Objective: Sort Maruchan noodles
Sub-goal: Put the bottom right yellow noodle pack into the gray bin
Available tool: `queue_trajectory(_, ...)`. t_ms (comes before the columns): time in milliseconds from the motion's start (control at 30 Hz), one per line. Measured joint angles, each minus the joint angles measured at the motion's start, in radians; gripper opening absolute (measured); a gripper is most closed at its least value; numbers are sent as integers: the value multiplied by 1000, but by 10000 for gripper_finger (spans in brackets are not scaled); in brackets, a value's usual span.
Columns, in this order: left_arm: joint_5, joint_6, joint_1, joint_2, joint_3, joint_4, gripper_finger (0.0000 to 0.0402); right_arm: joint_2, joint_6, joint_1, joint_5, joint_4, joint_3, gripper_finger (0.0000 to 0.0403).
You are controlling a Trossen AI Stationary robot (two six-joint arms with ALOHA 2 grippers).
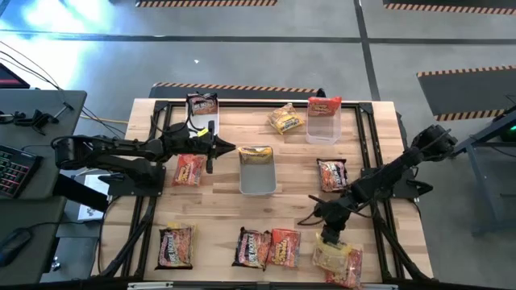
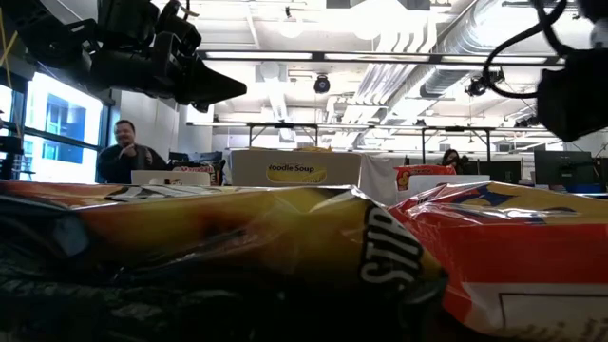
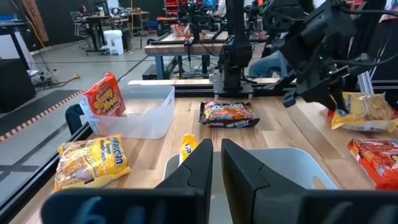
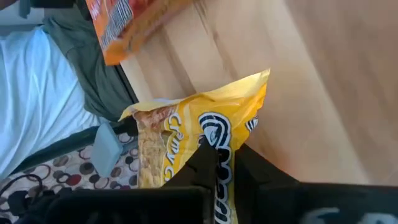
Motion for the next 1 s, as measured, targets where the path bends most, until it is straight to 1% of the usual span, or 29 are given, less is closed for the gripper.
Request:
queue_trajectory(167, 0, 0, 0, 0, 0, -18, 26, 0, -93, -80, -14, 0, 0, 3)
queue_trajectory(367, 0, 0, 0, 0, 0, -20, 26, 0, -252, -196, -17, 0, 0, 1)
queue_trajectory(633, 0, 0, 0, 0, 0, -25, 26, 0, -427, -344, 12, -8, 0, 0)
queue_trajectory(833, 0, 0, 0, 0, 0, -25, 26, -1, -521, -411, 12, -8, 0, 0)
queue_trajectory(1000, 0, 0, 0, 0, 0, -25, 26, -1, -563, -440, 7, -33, 1, 0)
